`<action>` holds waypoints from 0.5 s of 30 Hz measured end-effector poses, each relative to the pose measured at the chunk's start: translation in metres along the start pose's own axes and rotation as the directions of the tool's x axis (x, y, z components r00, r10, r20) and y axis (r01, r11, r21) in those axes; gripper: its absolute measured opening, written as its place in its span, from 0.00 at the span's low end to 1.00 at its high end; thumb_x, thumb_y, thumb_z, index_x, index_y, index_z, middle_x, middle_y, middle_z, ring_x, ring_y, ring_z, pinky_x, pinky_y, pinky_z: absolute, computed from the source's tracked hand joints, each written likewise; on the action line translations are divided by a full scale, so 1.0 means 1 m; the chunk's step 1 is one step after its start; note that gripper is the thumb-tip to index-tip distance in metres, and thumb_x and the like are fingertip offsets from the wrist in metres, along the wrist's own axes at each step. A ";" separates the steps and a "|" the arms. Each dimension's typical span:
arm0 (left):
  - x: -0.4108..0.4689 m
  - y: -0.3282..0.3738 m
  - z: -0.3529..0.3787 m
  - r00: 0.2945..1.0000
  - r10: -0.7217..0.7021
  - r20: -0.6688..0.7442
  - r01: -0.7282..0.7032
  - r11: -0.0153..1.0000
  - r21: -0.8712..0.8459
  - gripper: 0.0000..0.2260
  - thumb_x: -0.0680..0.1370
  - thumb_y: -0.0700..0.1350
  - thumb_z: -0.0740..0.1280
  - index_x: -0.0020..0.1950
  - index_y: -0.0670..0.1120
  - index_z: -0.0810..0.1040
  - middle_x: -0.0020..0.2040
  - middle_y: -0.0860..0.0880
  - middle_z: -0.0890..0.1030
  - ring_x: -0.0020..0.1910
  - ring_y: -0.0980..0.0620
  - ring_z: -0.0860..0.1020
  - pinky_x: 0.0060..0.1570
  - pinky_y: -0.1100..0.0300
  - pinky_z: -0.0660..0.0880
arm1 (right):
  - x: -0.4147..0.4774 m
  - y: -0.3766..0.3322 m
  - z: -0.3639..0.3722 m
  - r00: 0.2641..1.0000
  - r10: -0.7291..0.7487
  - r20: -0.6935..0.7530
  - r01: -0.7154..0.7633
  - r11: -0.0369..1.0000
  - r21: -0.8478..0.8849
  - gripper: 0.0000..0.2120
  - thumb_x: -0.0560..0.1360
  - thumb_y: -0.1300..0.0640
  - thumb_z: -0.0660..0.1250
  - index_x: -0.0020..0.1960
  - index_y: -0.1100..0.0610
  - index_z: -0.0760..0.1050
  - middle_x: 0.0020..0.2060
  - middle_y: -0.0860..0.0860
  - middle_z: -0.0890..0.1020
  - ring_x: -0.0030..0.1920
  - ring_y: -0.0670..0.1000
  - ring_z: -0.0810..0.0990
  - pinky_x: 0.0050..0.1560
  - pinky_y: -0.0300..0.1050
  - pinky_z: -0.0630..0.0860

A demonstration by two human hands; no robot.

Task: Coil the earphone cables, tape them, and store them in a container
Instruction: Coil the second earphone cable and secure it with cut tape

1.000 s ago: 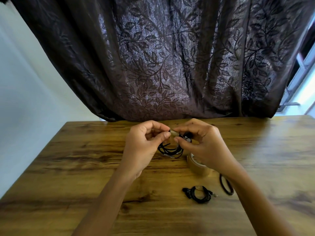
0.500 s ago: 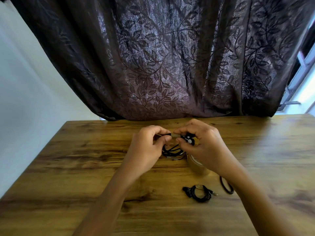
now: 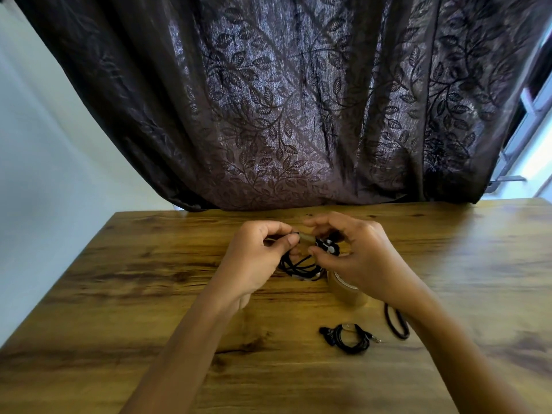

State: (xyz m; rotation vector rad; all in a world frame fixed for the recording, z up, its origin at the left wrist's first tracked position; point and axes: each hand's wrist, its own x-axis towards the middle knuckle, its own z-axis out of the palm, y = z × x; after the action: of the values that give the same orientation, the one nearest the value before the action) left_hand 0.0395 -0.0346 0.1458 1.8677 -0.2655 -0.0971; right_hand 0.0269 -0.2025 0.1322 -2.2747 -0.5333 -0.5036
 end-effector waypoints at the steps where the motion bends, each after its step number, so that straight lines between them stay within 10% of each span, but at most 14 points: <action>1: 0.000 0.001 0.000 1.000 0.005 -0.007 -0.005 1.000 0.001 0.07 0.76 0.41 0.67 0.41 0.53 0.79 0.36 0.54 0.82 0.40 0.58 0.79 0.49 0.64 0.75 | 0.000 0.000 0.001 1.000 0.006 -0.003 -0.006 1.000 -0.007 0.17 0.68 0.61 0.73 0.56 0.53 0.77 0.41 0.35 0.75 0.46 0.30 0.75 0.46 0.21 0.68; 15: -0.005 0.006 0.010 0.992 0.083 -0.097 -0.079 0.996 0.043 0.06 0.75 0.40 0.67 0.44 0.48 0.82 0.36 0.51 0.83 0.36 0.60 0.80 0.41 0.67 0.77 | -0.005 -0.004 0.009 0.971 -0.139 -0.194 0.091 0.966 -0.240 0.12 0.66 0.61 0.74 0.45 0.59 0.73 0.34 0.49 0.79 0.34 0.49 0.78 0.30 0.44 0.76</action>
State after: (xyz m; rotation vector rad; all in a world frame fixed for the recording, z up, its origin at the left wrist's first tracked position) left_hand 0.0316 -0.0441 0.1484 1.8916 -0.2762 0.0560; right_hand 0.0227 -0.1946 0.1260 -2.3787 -0.5259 -0.8940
